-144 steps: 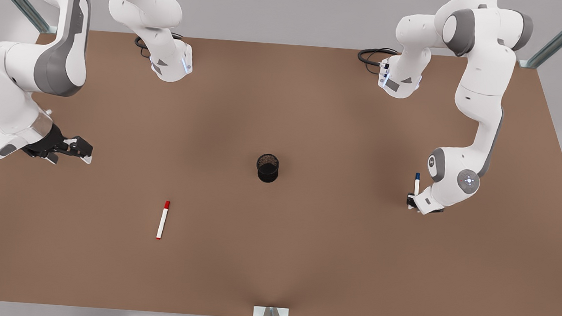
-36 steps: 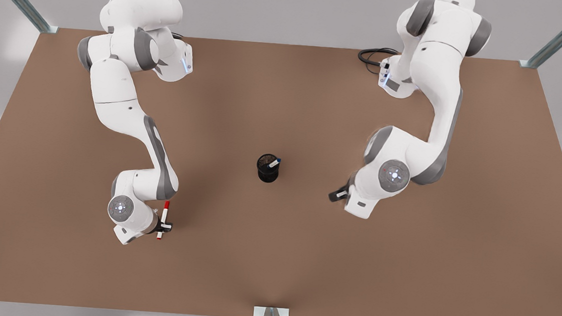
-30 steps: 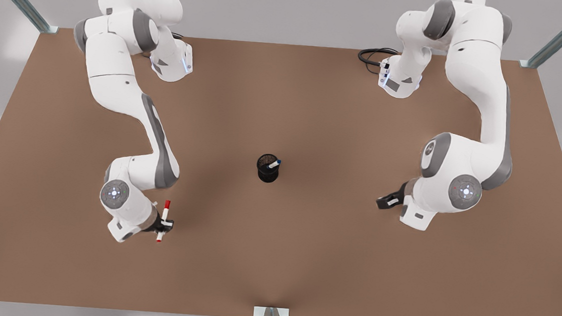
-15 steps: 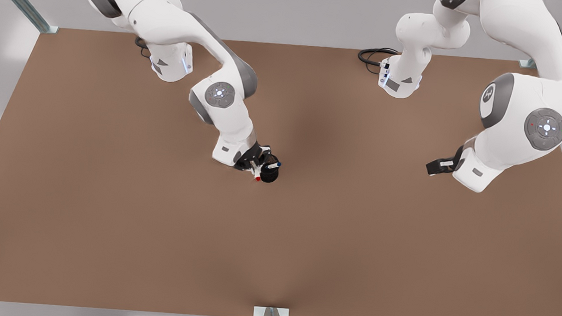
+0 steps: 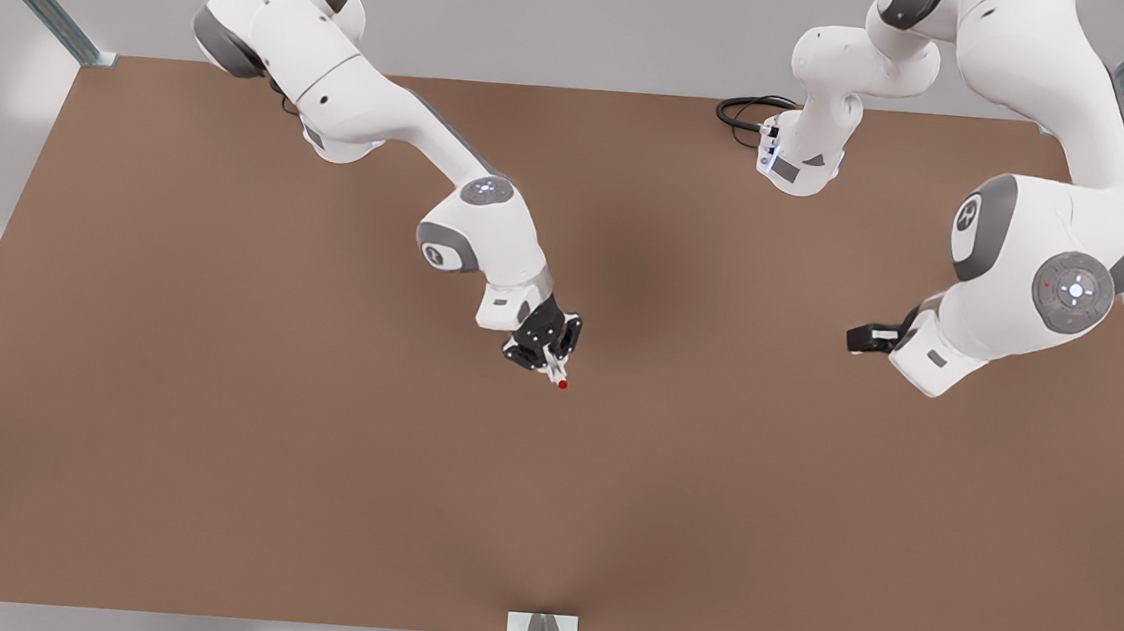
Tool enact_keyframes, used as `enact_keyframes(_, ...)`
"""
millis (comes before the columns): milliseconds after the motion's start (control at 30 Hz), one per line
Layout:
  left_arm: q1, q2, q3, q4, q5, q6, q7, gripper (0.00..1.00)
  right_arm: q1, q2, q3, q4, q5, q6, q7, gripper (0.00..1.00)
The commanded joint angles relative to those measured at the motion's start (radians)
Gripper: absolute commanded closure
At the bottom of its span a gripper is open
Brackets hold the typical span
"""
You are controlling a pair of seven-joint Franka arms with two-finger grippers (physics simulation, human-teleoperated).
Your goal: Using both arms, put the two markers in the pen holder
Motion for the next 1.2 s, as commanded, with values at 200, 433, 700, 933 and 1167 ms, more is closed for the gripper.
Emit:
enact_keyframes(200, -0.006, 0.01, 0.001, 0.0, 0.001, 0.005, 0.112, 0.0, -0.007, -0.002, 0.001, -0.059, -0.354, 0.05, 0.57, 0.79)
enact_keyframes(433, -0.008, 0.011, 0.0, 0.0, 0.004, 0.005, 0.112, 0.0, 0.004, -0.009, 0.009, -0.084, -0.401, 0.053, 0.635, 0.79)
enact_keyframes(700, -0.008, 0.019, 0.0, 0.0, 0.004, 0.008, 0.112, 0.0, 0.005, -0.009, 0.01, -0.185, -0.589, 0.046, 0.767, 0.04)
enact_keyframes(933, -0.008, 0.019, -0.002, 0.002, 0.004, 0.006, 0.113, 0.0, -0.288, -0.052, 0.3, -0.019, -0.247, -0.239, 0.445, 0.0)
enact_keyframes(1167, -0.016, 0.019, -0.003, 0.008, 0.004, 0.006, 0.112, 0.0, -0.274, -0.456, -0.395, 0.18, 0.723, -1.103, -0.686, 0.0)
